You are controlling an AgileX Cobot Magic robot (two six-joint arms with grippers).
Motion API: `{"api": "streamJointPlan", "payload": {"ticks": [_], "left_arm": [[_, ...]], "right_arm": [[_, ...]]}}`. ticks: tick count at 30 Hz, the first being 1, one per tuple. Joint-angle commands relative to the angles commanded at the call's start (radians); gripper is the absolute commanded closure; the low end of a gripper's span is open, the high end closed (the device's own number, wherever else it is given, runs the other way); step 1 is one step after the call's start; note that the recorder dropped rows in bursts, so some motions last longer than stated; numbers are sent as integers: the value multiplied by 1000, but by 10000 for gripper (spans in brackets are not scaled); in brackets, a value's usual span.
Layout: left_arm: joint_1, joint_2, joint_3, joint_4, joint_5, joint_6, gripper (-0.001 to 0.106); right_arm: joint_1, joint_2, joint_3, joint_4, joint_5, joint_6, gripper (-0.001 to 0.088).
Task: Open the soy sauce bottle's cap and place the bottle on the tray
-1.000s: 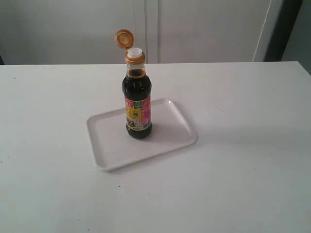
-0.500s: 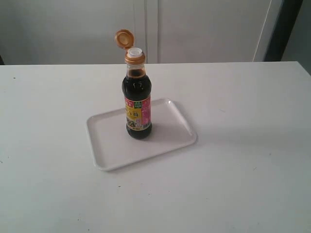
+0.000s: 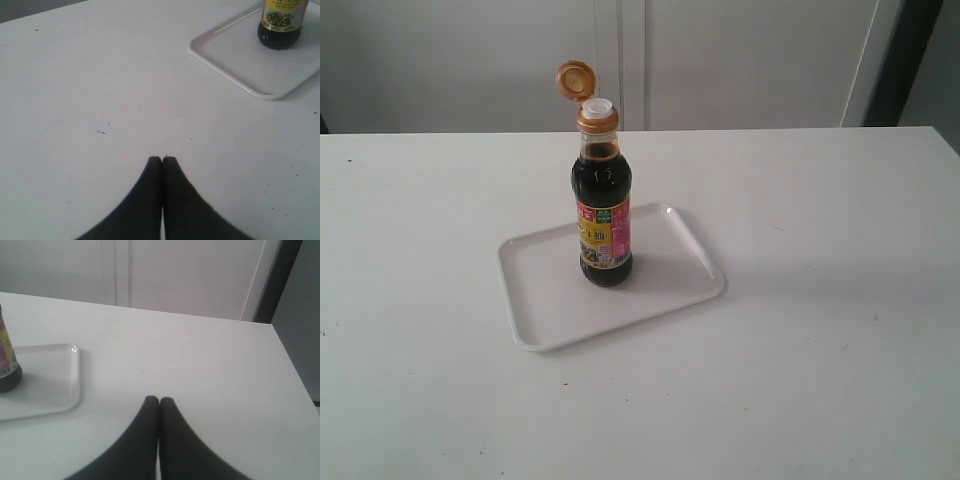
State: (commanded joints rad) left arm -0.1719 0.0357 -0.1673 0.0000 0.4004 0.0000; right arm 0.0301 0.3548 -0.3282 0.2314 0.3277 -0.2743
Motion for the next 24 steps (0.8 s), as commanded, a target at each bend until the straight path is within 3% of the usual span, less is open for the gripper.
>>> {"api": "streamJointPlan", "payload": {"ticks": [13,24], "left_arm": [[0,-36,164,-10,-146,-11,1053],[0,-36,167,-14,-194,-26,1053]], "right_arm": [[0,0,0,0,2,0,868],[0,0,0,0,0,0,868]]}}
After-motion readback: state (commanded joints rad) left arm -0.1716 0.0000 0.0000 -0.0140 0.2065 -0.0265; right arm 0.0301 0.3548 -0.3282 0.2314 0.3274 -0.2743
